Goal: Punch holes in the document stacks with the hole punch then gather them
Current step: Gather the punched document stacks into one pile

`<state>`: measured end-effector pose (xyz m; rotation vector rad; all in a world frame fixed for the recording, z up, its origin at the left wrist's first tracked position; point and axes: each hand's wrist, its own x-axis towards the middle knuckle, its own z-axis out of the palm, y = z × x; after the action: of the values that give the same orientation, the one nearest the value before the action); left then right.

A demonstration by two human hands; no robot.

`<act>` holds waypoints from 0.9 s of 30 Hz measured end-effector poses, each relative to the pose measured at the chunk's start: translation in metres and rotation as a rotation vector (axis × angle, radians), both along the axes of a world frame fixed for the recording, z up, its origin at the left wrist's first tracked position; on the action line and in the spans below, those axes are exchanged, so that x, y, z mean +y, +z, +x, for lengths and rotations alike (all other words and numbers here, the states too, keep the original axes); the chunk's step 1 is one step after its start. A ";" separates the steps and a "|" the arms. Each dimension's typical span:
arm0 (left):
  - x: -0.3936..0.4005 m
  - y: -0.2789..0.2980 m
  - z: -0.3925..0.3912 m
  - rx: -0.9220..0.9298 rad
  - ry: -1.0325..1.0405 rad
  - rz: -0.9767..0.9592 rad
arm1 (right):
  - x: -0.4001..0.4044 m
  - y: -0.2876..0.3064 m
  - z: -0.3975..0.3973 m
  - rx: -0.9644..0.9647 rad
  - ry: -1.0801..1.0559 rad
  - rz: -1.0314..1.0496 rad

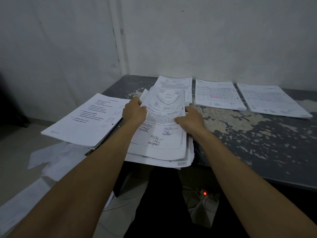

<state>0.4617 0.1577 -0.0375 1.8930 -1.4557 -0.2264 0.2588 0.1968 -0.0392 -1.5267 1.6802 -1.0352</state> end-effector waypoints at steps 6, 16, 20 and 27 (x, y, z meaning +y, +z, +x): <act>0.008 0.004 0.008 0.352 0.017 -0.165 | 0.004 0.001 0.000 -0.220 -0.005 -0.121; 0.017 0.055 -0.015 0.599 -0.164 -0.469 | -0.003 0.036 -0.029 -0.598 -0.058 -0.130; 0.016 0.077 -0.034 0.650 -0.206 -0.568 | -0.007 0.073 -0.047 -0.477 -0.034 -0.228; 0.025 0.104 -0.065 0.864 -0.388 -0.677 | 0.003 0.115 -0.070 -0.383 -0.029 -0.449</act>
<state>0.3962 0.1824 0.0666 0.7830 -1.0638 -0.5659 0.1890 0.2003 0.0757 -1.4462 1.2596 -1.6848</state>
